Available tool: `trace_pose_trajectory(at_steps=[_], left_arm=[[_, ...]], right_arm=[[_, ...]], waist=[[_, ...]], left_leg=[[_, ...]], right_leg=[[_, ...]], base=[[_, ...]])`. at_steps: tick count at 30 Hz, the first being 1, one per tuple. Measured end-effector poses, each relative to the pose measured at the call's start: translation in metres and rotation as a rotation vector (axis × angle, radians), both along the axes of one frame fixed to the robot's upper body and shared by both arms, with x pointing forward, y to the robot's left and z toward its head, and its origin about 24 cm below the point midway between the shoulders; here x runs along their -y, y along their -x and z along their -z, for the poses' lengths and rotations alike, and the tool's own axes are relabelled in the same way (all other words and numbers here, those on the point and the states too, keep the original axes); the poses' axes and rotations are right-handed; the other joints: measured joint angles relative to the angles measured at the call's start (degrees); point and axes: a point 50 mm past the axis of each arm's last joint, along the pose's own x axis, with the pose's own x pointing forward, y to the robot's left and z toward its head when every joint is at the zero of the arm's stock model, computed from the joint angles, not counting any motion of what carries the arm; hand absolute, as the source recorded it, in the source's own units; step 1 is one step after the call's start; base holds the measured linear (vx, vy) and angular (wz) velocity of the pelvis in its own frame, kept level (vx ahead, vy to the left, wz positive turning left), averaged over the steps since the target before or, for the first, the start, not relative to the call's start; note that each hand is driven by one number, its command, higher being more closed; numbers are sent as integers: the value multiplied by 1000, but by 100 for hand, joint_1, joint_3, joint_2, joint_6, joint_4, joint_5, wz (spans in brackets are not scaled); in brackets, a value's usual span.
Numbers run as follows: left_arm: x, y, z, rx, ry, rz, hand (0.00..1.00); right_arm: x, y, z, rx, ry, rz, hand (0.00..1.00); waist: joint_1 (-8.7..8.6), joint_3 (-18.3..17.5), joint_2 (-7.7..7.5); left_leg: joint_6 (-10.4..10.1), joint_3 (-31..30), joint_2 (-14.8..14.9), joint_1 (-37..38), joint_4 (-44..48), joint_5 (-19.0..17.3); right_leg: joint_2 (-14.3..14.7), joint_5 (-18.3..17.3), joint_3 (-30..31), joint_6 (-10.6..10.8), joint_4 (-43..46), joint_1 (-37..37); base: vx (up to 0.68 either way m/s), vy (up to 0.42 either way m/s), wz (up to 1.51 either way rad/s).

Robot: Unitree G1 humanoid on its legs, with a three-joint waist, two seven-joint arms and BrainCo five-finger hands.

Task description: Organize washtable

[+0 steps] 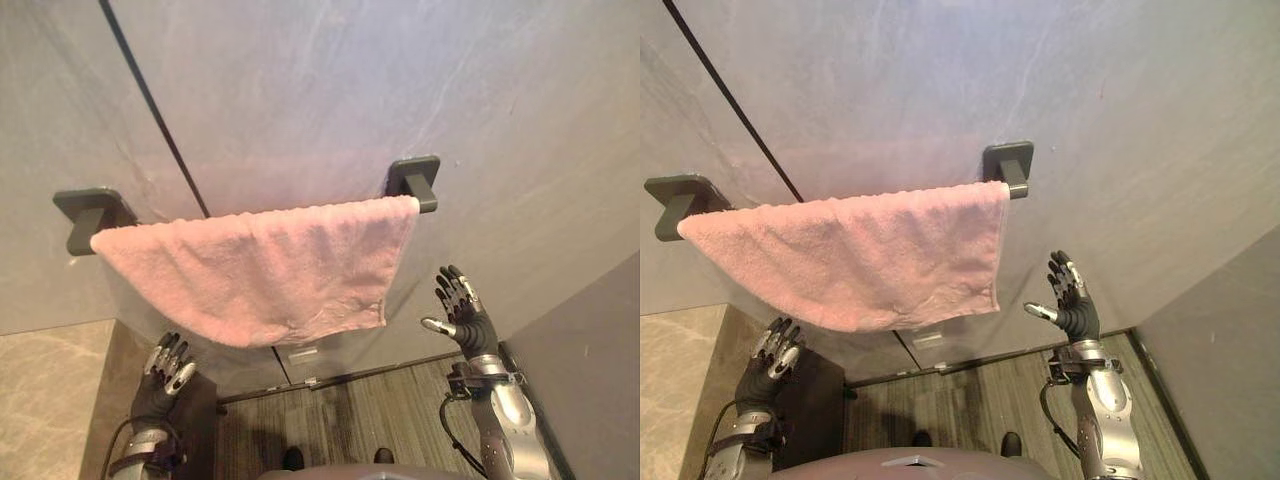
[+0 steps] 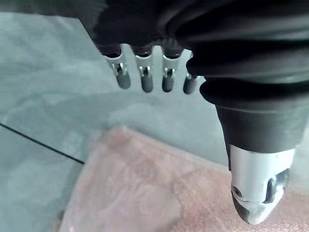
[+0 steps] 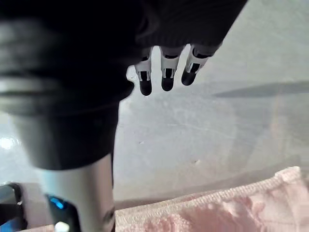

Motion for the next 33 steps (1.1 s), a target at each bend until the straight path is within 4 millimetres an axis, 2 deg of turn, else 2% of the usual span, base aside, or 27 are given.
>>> trace_pose_trajectory(at_steps=[6,9,14,17,19,21,23,28,33], left_arm=[[-6,11,5,-25,47,48,0],[-8,13,7,-40,85,149,0],[4,8,5,-96,130,528,0],[1,5,-7,-113,147,706,0],[0,1,-20,-103,143,811,0],[1,-7,-36,-84,127,938,0],[7,-14,-46,-43,133,1012,0],[31,-37,-69,120,165,1135,0],[58,-47,-82,214,238,1267,0]], right_arm=[[0,11,7,-42,18,-113,0],[1,22,15,-102,22,-242,0],[-1,43,35,-307,-36,-627,0],[3,49,39,-399,-21,-771,0],[9,45,34,-413,2,-829,0],[12,33,22,-385,30,-886,0],[9,25,14,-351,7,-910,0],[-13,18,-4,-250,-56,-994,0],[-37,8,-13,-179,-135,-1055,0]], waist=[[-4,30,22],[0,30,19],[-6,52,-17],[-13,71,-57],[5,88,-83],[44,80,-107],[72,81,-112],[138,73,-123],[89,69,-132]], left_leg=[[-5,-48,-3,124,1,-40],[-5,-90,-9,169,8,-71],[5,-187,-32,152,260,-176],[7,-296,-46,178,278,-214],[10,-305,-53,245,289,-233],[24,-305,-69,267,308,-244],[32,-305,-84,265,320,-248],[39,-302,-97,347,331,-248],[38,-281,-96,389,329,-251]], right_leg=[[-14,-102,-60,-1,78,118],[-17,-148,-76,13,96,191],[-54,-275,-142,16,270,240],[-70,-345,-233,23,304,348],[-77,-420,-246,20,421,374],[-77,-447,-247,31,467,386],[-88,-445,-246,32,468,390],[-97,-443,-239,32,472,425],[-91,-446,-220,28,468,454]], base=[[3,1,4],[22,0,8],[19,-3,7],[2,-3,15],[1,-1,9],[0,0,0],[0,0,0],[18,-2,-1],[7,-2,-2]])
